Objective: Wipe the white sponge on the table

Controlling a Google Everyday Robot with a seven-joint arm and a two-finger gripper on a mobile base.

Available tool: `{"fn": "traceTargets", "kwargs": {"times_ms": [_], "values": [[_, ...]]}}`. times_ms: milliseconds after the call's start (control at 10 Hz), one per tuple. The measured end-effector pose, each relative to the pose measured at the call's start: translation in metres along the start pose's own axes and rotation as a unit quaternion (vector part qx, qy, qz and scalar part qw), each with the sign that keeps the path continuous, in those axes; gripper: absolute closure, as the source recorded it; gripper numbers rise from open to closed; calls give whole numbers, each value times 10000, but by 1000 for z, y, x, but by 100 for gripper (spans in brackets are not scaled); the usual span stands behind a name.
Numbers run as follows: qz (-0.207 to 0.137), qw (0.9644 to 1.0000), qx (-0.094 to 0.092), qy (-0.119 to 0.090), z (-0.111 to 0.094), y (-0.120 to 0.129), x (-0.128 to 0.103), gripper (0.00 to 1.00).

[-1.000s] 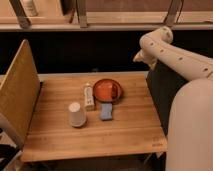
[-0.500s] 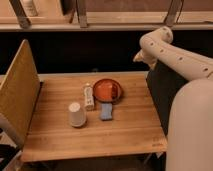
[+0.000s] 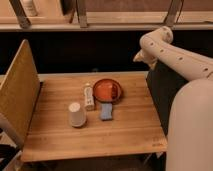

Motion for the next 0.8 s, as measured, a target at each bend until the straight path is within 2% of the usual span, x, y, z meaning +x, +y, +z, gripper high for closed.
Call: {"fn": "traceTargets", "kwargs": {"times_ms": [800], "values": [[-75, 10000, -15, -10, 0, 1, 1, 34]]}}
